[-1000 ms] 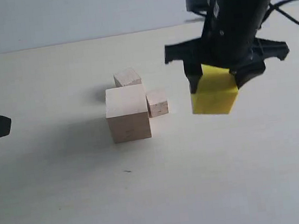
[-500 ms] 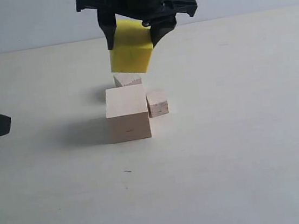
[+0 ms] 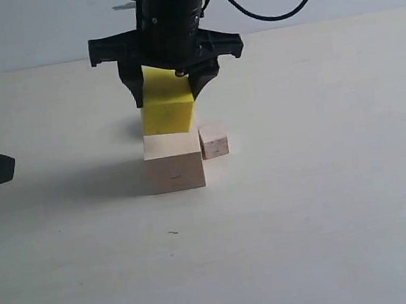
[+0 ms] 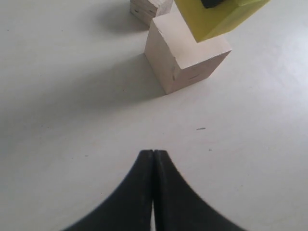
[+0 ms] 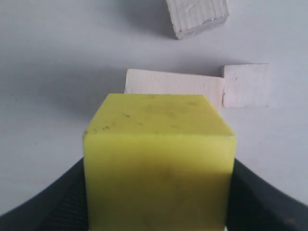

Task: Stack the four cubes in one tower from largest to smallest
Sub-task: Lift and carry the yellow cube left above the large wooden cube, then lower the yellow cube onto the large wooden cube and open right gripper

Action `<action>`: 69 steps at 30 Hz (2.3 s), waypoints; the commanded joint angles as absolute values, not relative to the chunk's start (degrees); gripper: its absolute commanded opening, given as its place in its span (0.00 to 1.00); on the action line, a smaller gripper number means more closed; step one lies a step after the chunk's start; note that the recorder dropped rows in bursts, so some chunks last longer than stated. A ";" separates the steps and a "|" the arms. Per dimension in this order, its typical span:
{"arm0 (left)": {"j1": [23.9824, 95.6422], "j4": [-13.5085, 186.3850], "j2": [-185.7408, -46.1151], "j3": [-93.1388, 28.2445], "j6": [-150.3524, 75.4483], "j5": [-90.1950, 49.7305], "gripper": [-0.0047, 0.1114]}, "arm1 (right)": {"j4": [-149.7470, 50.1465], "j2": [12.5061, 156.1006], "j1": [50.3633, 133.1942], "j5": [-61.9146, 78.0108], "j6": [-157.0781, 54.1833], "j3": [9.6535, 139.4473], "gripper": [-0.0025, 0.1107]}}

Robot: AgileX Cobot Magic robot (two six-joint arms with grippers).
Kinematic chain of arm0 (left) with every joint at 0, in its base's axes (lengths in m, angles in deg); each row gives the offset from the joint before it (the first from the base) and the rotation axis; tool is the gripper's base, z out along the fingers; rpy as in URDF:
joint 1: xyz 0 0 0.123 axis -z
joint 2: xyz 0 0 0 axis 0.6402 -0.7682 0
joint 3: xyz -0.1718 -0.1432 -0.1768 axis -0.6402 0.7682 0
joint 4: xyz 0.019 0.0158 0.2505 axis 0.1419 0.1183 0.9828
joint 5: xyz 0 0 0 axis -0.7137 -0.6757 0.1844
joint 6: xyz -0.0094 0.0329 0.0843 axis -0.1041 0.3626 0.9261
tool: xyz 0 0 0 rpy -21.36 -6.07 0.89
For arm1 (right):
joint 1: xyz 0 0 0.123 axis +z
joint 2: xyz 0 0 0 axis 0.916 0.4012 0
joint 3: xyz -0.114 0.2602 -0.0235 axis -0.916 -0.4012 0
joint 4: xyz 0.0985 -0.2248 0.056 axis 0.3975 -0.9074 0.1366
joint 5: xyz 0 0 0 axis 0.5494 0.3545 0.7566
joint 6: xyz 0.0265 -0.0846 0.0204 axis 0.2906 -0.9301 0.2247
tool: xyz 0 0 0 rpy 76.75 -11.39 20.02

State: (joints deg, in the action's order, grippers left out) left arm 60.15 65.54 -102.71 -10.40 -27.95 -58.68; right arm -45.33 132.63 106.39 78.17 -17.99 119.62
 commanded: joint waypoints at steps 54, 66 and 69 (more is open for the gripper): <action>60.07 65.00 -102.78 -10.21 -28.27 -57.71 0.04 | -46.93 136.79 106.37 78.01 -16.28 120.34 0.02; 60.07 65.00 -102.78 -10.21 -28.27 -57.63 0.04 | -47.30 136.79 106.37 78.01 -16.28 120.34 0.03; 60.07 65.00 -102.78 -10.21 -28.27 -57.63 0.04 | -47.41 136.79 106.37 78.01 -16.28 120.34 0.10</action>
